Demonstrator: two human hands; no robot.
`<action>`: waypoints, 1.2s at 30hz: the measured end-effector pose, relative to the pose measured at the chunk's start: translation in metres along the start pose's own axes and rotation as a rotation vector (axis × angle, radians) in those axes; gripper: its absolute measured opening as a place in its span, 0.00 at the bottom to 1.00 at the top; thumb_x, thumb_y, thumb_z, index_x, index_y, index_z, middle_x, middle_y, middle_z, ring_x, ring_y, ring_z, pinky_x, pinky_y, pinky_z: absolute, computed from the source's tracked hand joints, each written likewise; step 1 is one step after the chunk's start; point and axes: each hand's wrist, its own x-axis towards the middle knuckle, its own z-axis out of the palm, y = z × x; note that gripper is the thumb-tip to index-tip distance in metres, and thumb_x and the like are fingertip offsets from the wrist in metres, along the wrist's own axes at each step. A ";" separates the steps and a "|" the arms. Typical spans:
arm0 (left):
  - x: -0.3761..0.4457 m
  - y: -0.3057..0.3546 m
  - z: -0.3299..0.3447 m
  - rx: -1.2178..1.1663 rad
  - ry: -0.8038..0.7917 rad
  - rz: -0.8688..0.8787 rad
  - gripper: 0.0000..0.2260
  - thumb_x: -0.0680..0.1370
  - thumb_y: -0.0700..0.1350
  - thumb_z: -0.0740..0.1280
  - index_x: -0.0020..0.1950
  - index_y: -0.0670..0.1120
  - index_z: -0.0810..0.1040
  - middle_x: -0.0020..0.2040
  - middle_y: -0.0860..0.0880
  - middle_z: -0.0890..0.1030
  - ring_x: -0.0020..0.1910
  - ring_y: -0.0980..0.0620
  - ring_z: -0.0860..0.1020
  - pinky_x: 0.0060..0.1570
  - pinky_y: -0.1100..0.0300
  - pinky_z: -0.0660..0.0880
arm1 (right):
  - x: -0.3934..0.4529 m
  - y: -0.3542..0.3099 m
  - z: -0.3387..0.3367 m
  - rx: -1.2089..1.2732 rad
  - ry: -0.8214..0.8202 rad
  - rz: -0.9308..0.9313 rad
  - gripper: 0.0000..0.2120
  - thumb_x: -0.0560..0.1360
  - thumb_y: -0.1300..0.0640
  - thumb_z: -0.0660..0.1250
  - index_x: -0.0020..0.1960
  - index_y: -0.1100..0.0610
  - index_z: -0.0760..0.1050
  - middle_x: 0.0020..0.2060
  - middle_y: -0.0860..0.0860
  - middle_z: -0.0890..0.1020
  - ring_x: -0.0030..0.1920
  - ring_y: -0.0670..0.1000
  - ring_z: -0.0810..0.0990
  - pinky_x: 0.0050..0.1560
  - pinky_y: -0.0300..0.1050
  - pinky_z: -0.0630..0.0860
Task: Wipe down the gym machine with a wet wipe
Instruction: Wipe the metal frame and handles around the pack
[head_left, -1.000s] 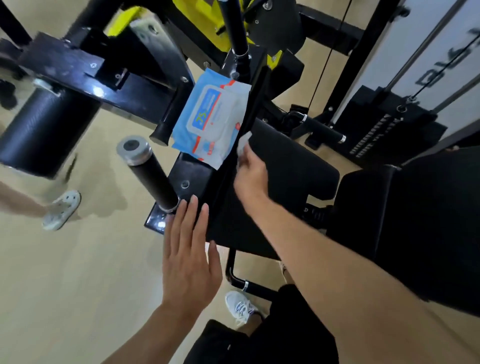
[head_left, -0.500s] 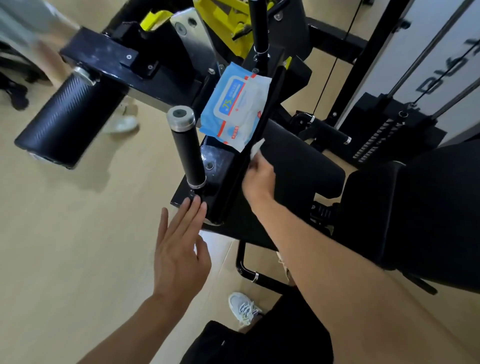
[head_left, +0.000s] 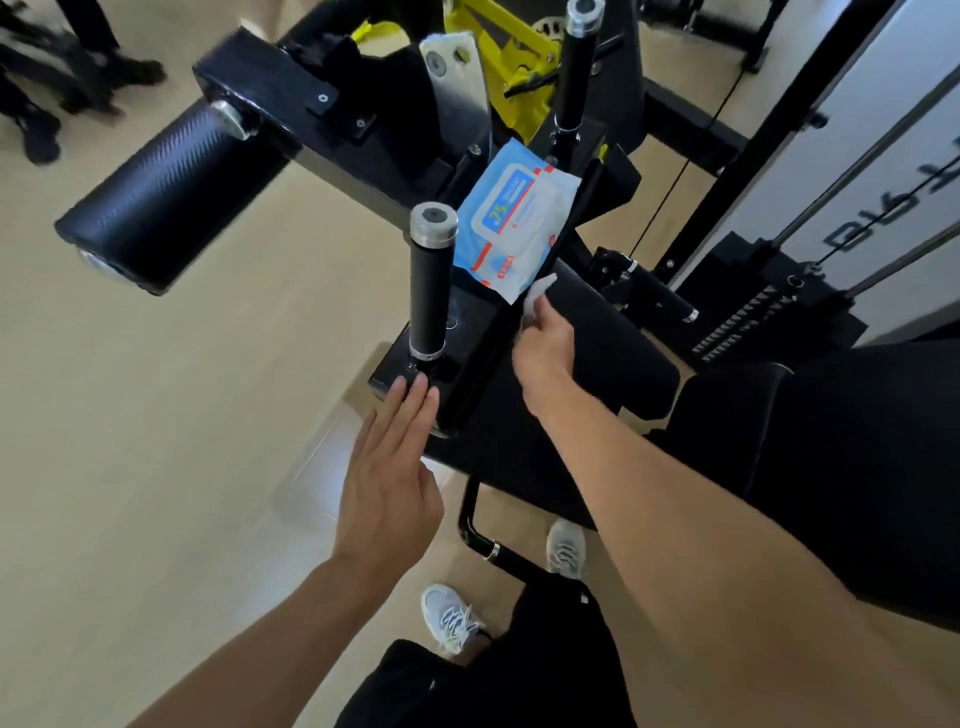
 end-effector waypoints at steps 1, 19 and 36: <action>0.000 0.001 0.001 -0.002 0.004 -0.018 0.36 0.71 0.26 0.64 0.79 0.44 0.66 0.80 0.51 0.63 0.81 0.53 0.55 0.79 0.49 0.57 | 0.004 -0.007 -0.002 0.001 0.007 -0.003 0.28 0.80 0.65 0.55 0.75 0.44 0.70 0.65 0.47 0.81 0.65 0.50 0.79 0.70 0.52 0.74; -0.002 0.040 0.029 -0.018 0.208 -0.273 0.37 0.69 0.23 0.63 0.77 0.41 0.67 0.79 0.50 0.65 0.81 0.50 0.57 0.77 0.66 0.55 | -0.022 -0.010 -0.020 -0.225 -0.178 -0.082 0.26 0.84 0.65 0.57 0.80 0.52 0.62 0.70 0.56 0.76 0.71 0.56 0.74 0.67 0.42 0.69; -0.027 -0.008 -0.012 -0.571 0.309 -0.705 0.20 0.84 0.39 0.59 0.70 0.59 0.74 0.66 0.62 0.77 0.67 0.64 0.74 0.67 0.56 0.71 | -0.190 -0.018 -0.015 0.093 -0.386 -0.106 0.21 0.82 0.67 0.59 0.53 0.46 0.84 0.47 0.51 0.87 0.50 0.57 0.83 0.49 0.45 0.80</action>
